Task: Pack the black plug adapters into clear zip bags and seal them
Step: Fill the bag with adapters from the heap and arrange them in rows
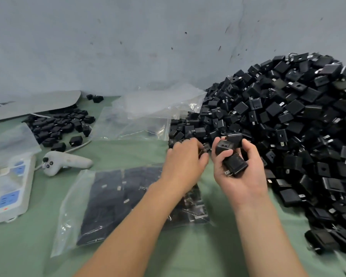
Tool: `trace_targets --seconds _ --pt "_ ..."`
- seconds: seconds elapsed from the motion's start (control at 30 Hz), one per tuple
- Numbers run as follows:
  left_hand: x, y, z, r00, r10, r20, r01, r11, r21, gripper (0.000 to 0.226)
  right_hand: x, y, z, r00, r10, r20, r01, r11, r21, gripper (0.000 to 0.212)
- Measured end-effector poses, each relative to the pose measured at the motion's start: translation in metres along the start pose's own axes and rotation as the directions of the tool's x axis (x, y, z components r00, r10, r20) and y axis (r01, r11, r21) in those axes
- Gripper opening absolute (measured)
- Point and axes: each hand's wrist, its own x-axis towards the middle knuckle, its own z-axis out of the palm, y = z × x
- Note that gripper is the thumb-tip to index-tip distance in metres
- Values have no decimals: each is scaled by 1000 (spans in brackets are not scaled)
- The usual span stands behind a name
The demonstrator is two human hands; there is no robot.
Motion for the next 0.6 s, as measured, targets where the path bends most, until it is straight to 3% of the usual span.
trace_targets --seconds 0.1,0.17,0.23,0.3,0.37,0.47,0.6 --pt "-39 -47 -56 940 -198 -276 85 924 -373 19 -1 15 5 999 33 15 -31 995 -95 20" --pt "-72 -98 -93 811 -398 -428 153 851 -502 14 -3 30 8 996 82 30 -78 991 -107 23" --pt "-103 -148 -116 644 -643 -415 237 683 -691 20 -4 48 10 991 134 26 -130 984 -122 25" --pt "-129 -182 -122 566 -792 -228 297 454 -840 28 -3 63 11 985 173 14 -169 972 -162 24" --pt "-147 -199 -116 566 -813 -138 389 410 -825 28 0 75 13 982 188 6 -182 960 -214 23" --pt "-159 -204 -108 682 -719 -132 509 596 -621 30 1 88 12 981 195 -8 -191 948 -255 23" --pt "-152 -204 -105 811 -578 -94 454 722 -521 34 4 98 12 983 183 -13 -179 941 -285 22"
